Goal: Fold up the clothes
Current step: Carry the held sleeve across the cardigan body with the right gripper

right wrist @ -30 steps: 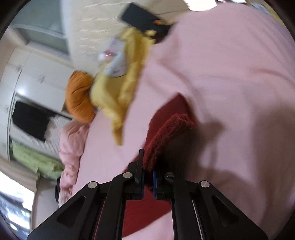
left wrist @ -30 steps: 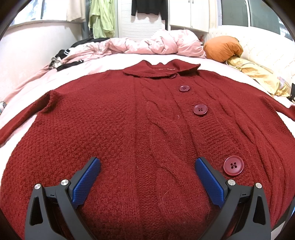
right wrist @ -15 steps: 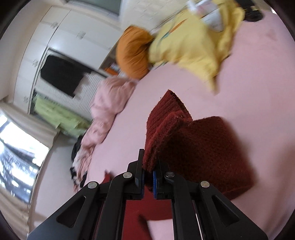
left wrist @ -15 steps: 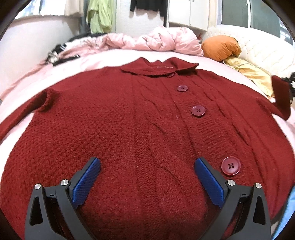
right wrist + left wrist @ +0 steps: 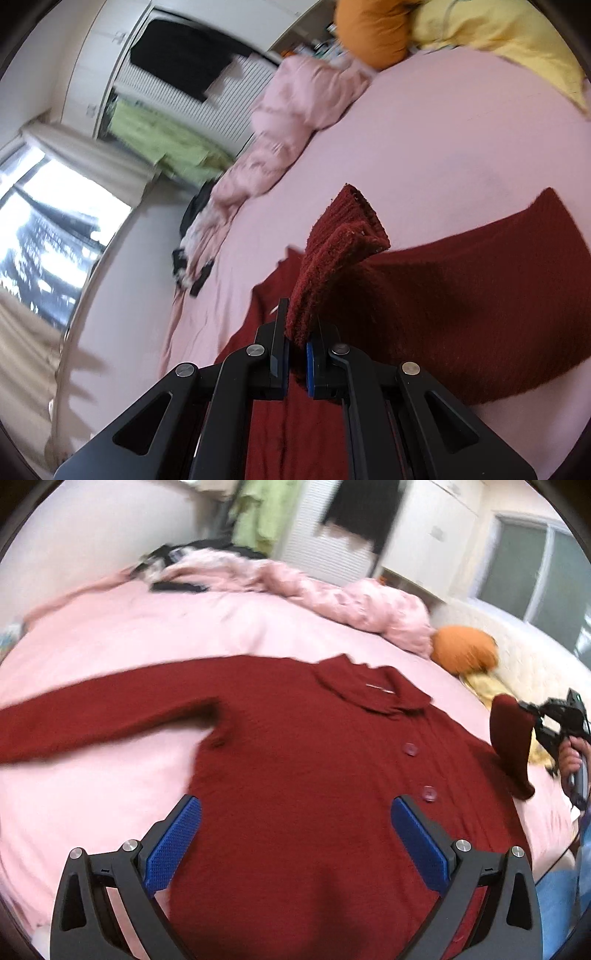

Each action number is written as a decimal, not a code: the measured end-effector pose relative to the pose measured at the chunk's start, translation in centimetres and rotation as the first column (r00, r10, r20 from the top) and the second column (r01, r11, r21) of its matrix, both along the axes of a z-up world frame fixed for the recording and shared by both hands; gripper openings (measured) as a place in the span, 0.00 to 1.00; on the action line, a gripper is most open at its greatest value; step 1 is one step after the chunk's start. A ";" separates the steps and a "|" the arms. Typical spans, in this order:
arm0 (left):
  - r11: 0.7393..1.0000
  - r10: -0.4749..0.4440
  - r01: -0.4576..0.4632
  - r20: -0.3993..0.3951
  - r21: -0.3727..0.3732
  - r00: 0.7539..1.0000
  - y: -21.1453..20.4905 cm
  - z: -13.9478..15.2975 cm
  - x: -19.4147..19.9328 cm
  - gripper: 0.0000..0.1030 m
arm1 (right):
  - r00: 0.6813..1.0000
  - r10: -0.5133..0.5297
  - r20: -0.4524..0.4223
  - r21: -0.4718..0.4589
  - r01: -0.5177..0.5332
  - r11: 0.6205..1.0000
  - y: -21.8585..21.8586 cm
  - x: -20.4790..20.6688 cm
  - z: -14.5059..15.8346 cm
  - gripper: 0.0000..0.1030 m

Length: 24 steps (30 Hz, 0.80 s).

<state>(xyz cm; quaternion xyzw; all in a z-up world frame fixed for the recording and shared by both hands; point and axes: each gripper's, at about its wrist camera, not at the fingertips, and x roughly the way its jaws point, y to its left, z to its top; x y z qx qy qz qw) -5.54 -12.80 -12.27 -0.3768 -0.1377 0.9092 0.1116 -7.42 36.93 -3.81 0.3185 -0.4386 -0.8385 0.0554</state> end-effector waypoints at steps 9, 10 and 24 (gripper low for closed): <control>0.961 0.103 -0.097 -0.011 0.258 0.995 -2.8 -1.2 0.5 1.00 | 0.990 0.139 0.006 0.012 -0.140 0.990 -8.7 -4.2 -0.4 0.06; 0.962 0.099 -0.092 -0.014 0.256 0.995 -2.7 -1.2 0.5 1.00 | 0.988 0.155 0.015 0.017 -0.156 0.988 -9.8 -4.8 -0.7 0.06; 0.953 0.072 -0.060 -0.031 0.296 0.997 -3.0 -1.3 1.3 1.00 | 0.928 0.361 0.087 0.028 -0.365 0.931 -24.2 -9.5 -5.2 0.06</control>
